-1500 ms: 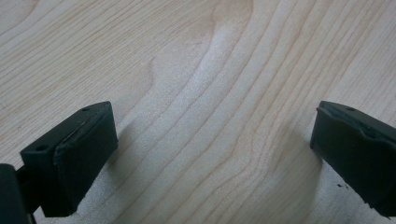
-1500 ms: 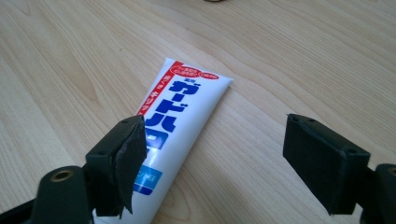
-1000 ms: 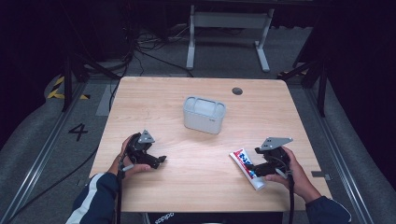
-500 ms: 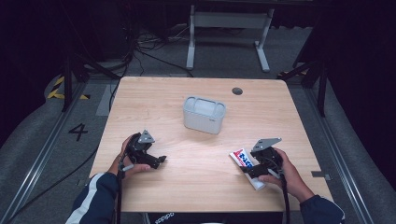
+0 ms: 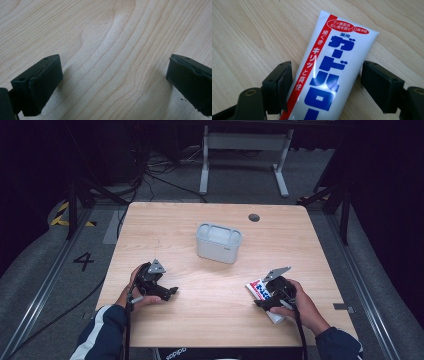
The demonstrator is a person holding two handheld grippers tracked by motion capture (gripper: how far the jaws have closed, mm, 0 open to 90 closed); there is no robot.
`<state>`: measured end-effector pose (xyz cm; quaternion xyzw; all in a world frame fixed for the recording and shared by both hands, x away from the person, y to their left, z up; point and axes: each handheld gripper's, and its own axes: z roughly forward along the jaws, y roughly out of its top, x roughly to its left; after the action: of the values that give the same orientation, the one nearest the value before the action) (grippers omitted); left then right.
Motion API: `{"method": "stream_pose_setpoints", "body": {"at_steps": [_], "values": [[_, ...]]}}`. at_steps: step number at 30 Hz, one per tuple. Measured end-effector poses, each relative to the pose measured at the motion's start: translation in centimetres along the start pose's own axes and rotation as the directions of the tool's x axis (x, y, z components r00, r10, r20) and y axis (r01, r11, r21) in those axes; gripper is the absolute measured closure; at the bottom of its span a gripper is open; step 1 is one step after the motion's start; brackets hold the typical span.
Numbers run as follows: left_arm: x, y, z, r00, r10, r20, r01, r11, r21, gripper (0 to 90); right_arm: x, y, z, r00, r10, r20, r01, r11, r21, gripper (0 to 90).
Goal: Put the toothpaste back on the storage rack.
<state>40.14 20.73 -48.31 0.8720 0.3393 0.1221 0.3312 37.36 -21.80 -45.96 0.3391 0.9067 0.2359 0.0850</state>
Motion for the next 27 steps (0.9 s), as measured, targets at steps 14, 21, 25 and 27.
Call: {"method": "stream_pose_setpoints", "body": {"at_steps": [14,21,25,27], "values": [[0.0,0.0,0.0,1.0,0.001,0.0,-0.001,1.0,0.001,1.1,0.4,1.6,0.2,0.9994,-0.034,-0.011,0.034,0.998,0.059,42.2],[0.0,0.0,0.0,1.0,0.001,0.0,-0.001,1.0,0.0,1.1,0.4,1.9,0.2,0.9983,-0.055,-0.018,0.056,0.996,0.071,46.5],[0.1,0.0,0.0,1.0,0.008,-0.002,-0.008,1.0,-0.001,1.1,0.7,1.9,0.1,0.9971,-0.076,-0.003,0.076,0.995,0.062,52.1],[0.1,0.0,0.0,1.0,0.008,-0.002,-0.008,1.0,-0.001,1.1,0.7,1.9,0.1,0.9968,-0.08,-0.003,0.08,0.995,0.058,53.4]]}}
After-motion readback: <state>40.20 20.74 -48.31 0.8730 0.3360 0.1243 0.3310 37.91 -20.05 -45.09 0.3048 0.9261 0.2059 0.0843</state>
